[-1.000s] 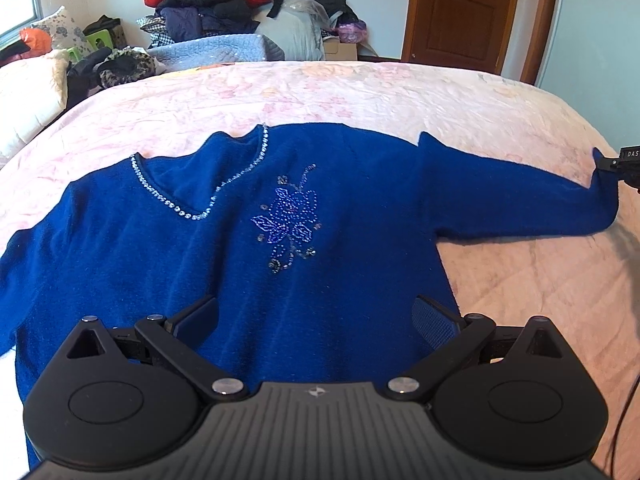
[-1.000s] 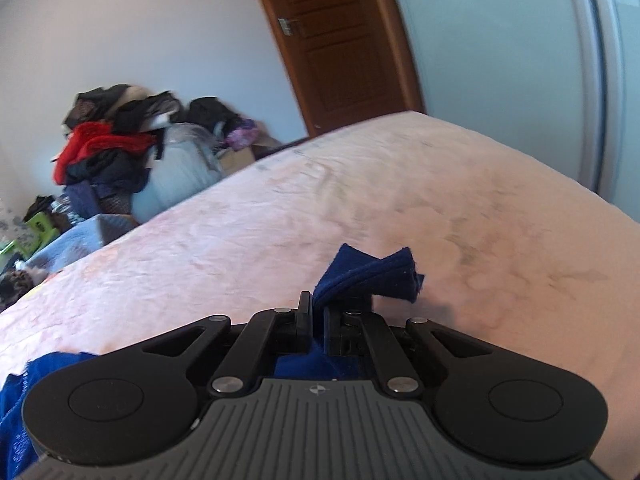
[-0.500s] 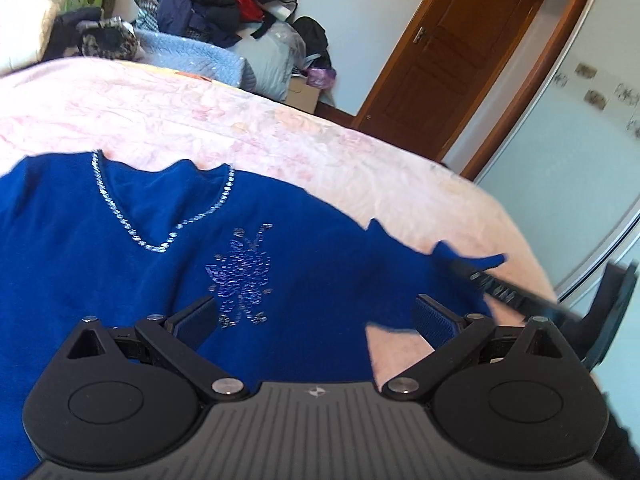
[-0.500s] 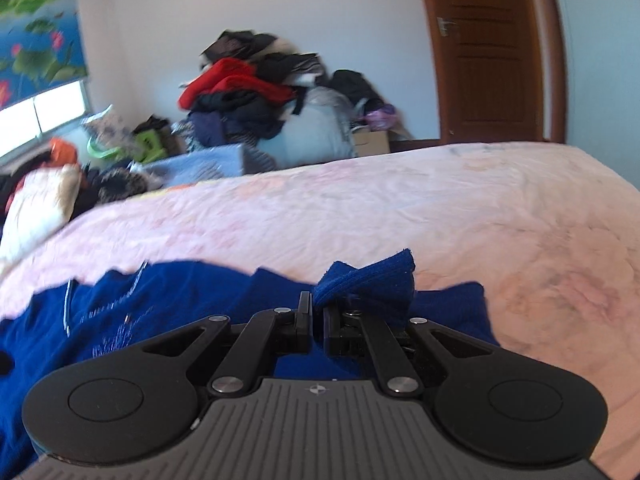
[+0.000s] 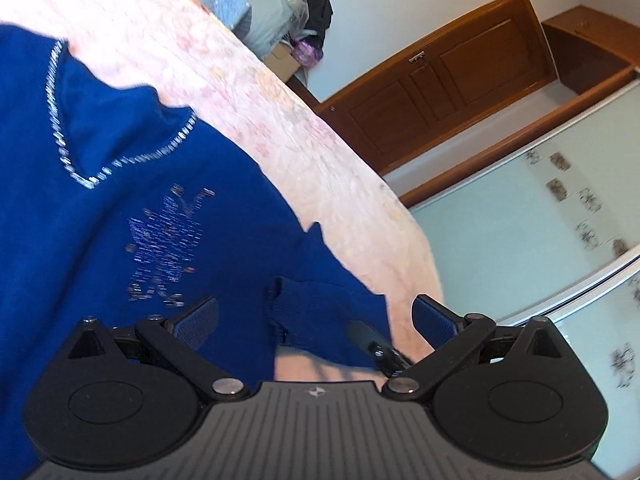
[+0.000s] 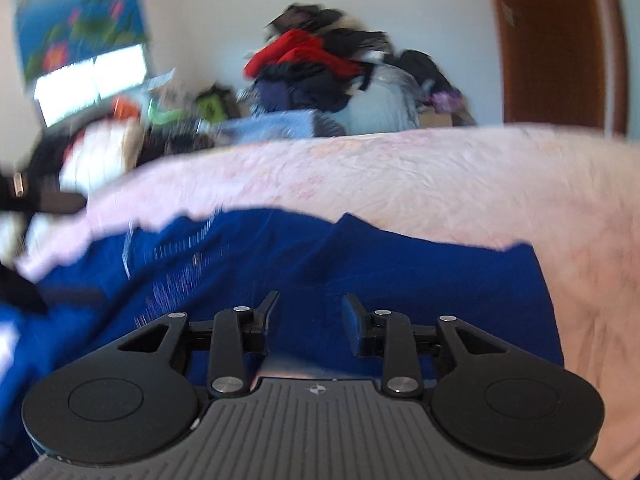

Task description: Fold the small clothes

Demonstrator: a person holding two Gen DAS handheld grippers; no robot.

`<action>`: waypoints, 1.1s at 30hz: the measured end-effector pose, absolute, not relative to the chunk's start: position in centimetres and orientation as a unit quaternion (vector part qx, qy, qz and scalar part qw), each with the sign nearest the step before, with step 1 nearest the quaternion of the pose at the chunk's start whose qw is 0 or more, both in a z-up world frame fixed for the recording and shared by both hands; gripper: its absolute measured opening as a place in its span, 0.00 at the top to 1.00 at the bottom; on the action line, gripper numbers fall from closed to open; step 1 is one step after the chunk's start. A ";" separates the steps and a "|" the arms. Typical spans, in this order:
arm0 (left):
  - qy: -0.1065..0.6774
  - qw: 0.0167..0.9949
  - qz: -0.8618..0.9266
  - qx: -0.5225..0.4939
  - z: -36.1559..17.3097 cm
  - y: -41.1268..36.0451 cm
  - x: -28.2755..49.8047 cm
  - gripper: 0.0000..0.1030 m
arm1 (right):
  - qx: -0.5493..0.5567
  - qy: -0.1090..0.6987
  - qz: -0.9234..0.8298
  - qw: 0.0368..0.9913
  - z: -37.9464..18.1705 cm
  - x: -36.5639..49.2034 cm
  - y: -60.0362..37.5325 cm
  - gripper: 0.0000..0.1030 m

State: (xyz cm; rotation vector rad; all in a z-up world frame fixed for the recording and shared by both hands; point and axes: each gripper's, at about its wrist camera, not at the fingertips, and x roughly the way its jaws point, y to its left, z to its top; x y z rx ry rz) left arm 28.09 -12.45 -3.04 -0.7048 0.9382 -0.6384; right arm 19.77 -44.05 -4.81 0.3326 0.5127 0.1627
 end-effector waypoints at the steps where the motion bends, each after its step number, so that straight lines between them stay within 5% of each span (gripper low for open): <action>1: 0.442 0.783 -0.291 -0.327 -3.4 -13.0 28.6 0.00 | 0.208 0.249 0.075 0.943 -5.0 19.4 -45.8 0.57; 7: 0.498 0.723 -0.312 -0.363 -6.5 -16.3 30.7 0.00 | 0.324 0.245 0.060 0.912 -7.1 18.2 -51.0 0.60; 17: 0.504 0.756 -0.303 -0.288 -8.4 -20.3 33.1 0.00 | 0.351 0.246 0.071 0.901 -8.3 18.7 -51.4 0.58; 21: 0.505 0.770 -0.306 -0.242 -8.4 -21.7 33.6 0.28 | 0.362 0.245 0.073 0.897 -8.7 18.7 -51.7 0.57; 25: 0.494 0.787 -0.312 -0.199 -8.0 -22.5 33.3 0.28 | 0.369 0.248 0.071 0.893 -9.4 18.6 -51.9 0.57; 26: 0.491 0.790 -0.312 -0.193 -7.9 -22.5 33.3 0.34 | 0.371 0.250 0.070 0.892 -9.6 18.6 -52.0 0.57; 29: 0.499 0.787 -0.311 -0.186 -8.0 -22.6 33.7 0.74 | 0.379 0.251 0.068 0.888 -10.2 18.4 -52.0 0.56; 33: 0.505 0.788 -0.306 -0.175 -8.1 -22.2 33.6 0.83 | 0.387 0.245 0.069 0.886 -10.4 18.2 -51.9 0.56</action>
